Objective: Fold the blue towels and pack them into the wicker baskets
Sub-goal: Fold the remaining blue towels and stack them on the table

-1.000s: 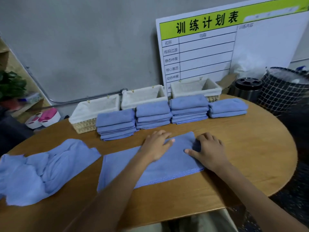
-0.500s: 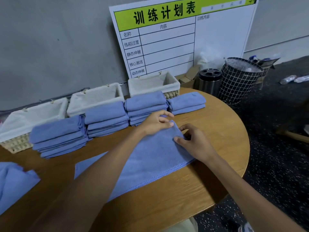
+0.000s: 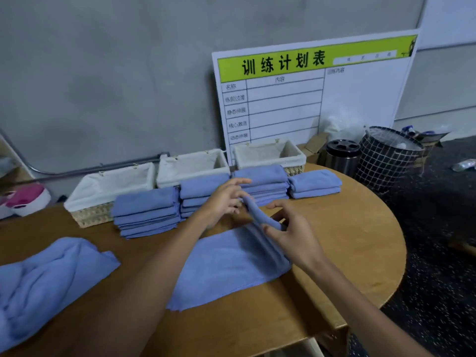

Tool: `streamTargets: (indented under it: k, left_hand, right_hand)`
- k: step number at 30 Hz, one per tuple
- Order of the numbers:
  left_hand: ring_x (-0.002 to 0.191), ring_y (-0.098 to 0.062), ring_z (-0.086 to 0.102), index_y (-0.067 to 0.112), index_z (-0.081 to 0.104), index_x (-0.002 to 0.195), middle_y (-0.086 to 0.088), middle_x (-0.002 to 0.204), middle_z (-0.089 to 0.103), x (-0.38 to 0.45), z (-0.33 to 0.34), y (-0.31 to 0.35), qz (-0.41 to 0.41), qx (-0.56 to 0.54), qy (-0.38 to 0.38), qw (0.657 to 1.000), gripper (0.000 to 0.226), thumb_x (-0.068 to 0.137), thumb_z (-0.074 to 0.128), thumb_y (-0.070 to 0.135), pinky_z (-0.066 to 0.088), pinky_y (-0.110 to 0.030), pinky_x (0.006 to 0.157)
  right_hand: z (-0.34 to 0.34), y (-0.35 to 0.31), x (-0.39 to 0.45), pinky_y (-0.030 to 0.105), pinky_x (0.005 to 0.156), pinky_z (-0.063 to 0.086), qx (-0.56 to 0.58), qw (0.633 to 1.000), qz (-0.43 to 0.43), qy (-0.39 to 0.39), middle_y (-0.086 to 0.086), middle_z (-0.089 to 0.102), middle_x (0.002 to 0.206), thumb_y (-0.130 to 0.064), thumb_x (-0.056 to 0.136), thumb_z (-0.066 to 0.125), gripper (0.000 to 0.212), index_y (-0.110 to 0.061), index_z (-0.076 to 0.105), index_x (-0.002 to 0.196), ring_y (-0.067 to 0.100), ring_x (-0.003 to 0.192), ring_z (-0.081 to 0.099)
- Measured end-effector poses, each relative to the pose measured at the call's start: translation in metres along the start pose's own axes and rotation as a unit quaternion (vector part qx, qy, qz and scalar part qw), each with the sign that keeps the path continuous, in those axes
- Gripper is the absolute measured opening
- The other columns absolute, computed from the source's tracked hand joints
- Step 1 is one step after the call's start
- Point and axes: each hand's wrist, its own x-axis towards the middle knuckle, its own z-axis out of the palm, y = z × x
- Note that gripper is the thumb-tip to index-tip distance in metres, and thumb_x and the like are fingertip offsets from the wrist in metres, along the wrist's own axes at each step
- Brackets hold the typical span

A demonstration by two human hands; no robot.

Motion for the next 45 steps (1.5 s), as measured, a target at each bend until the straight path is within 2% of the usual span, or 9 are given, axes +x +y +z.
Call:
streamTargets:
  k: [5, 11, 18, 24, 30, 34, 39, 43, 45]
  left_hand:
    - [0.08, -0.028, 0.064, 0.024, 0.061, 0.121, -0.016, 0.096, 0.073, -0.045, -0.055, 0.011, -0.012, -0.052, 0.039, 0.998, 0.066, 0.102, 0.012, 0.063, 0.046, -0.032, 0.067]
    - [0.084, -0.022, 0.067, 0.022, 0.06, 0.128, -0.013, 0.099, 0.074, -0.089, -0.108, 0.0, -0.009, -0.022, 0.07, 0.997, 0.076, 0.098, 0.009, 0.069, 0.046, -0.031, 0.067]
    - [0.103, -0.026, 0.058, 0.035, 0.062, 0.117, 0.003, 0.1, 0.074, -0.119, -0.127, -0.058, -0.051, 0.103, 0.106, 0.988, 0.062, 0.092, 0.018, 0.07, 0.043, -0.036, 0.084]
    - [0.116, -0.016, 0.058, 0.029, 0.059, 0.131, 0.008, 0.125, 0.066, -0.127, -0.102, -0.075, 0.071, 0.41, 0.233, 0.879, 0.032, 0.107, 0.04, 0.039, 0.043, -0.033, 0.094]
    - [0.154, -0.015, 0.009, 0.035, 0.019, 0.158, 0.01, 0.166, 0.017, -0.126, -0.045, -0.091, -0.024, 0.529, 0.11, 0.841, 0.052, 0.108, 0.025, 0.047, 0.011, -0.052, 0.121]
    - [0.154, -0.012, -0.01, 0.038, 0.004, 0.16, 0.016, 0.167, -0.006, -0.132, -0.052, -0.1, -0.069, 0.542, 0.09, 0.833, 0.06, 0.105, 0.02, 0.057, -0.001, -0.06, 0.122]
    - [0.154, -0.018, -0.014, 0.037, -0.009, 0.159, 0.016, 0.166, -0.015, -0.15, -0.069, -0.1, -0.099, 0.572, 0.072, 0.811, 0.071, 0.098, 0.01, 0.069, -0.004, -0.061, 0.121]
    - [0.155, -0.026, -0.005, 0.029, 0.005, 0.161, 0.001, 0.169, 0.003, -0.172, -0.08, -0.098, -0.096, 0.643, 0.068, 0.756, 0.1, 0.077, -0.021, 0.076, -0.005, -0.061, 0.12]
    - [0.153, -0.026, 0.017, 0.024, 0.042, 0.15, 0.0, 0.161, 0.033, -0.176, -0.085, -0.088, -0.048, 0.68, 0.09, 0.726, 0.11, 0.078, -0.021, 0.078, 0.003, -0.059, 0.12]
  right_hand:
    - [0.053, -0.047, -0.005, 0.016, 0.055, 0.04, -0.003, 0.999, -0.043, -0.032, -0.009, 0.067, 0.078, -0.018, 0.086, 0.072, 0.031, -0.035, 0.056, 0.107, 0.002, 0.069, 0.06]
    - [0.109, -0.081, -0.014, 0.016, 0.062, 0.045, -0.023, 0.995, -0.06, -0.071, -0.01, 0.063, 0.08, -0.015, 0.089, 0.07, 0.033, -0.025, 0.057, 0.118, 0.001, 0.079, 0.059]
    - [0.169, -0.074, -0.037, 0.042, 0.075, 0.05, -0.123, 0.973, -0.041, -0.19, 0.002, 0.065, 0.088, -0.041, 0.094, 0.062, 0.028, -0.016, 0.056, 0.106, 0.019, 0.08, 0.059]
    - [0.145, -0.067, -0.01, 0.035, 0.072, 0.045, -0.069, 0.997, -0.042, -0.013, -0.009, 0.064, 0.081, -0.029, 0.099, 0.054, 0.012, -0.024, 0.065, 0.098, 0.014, 0.079, 0.06]
    - [0.138, -0.014, -0.009, 0.044, 0.109, 0.028, -0.374, 0.917, -0.018, -0.137, -0.005, 0.026, 0.159, -0.051, 0.1, 0.011, 0.056, -0.034, 0.038, 0.146, 0.026, 0.144, 0.025]
    - [0.128, 0.007, -0.011, 0.045, 0.117, 0.018, -0.363, 0.918, 0.01, -0.157, -0.008, 0.004, 0.166, -0.053, 0.104, 0.016, 0.052, -0.039, 0.02, 0.154, 0.022, 0.15, 0.011]
    - [0.113, 0.011, -0.011, 0.045, 0.116, 0.02, -0.365, 0.923, 0.032, -0.12, 0.0, 0.025, 0.159, -0.063, 0.099, 0.021, 0.066, -0.026, 0.023, 0.154, 0.022, 0.146, 0.023]
    - [0.104, 0.011, -0.016, 0.041, 0.108, 0.031, -0.406, 0.91, 0.031, -0.082, 0.003, 0.045, 0.142, -0.069, 0.095, 0.026, 0.066, -0.02, 0.05, 0.133, 0.023, 0.132, 0.04]
    - [0.104, 0.009, -0.01, 0.039, 0.103, 0.035, -0.401, 0.911, 0.015, -0.096, 0.0, 0.05, 0.132, -0.067, 0.096, 0.033, 0.059, -0.022, 0.055, 0.127, 0.022, 0.124, 0.044]
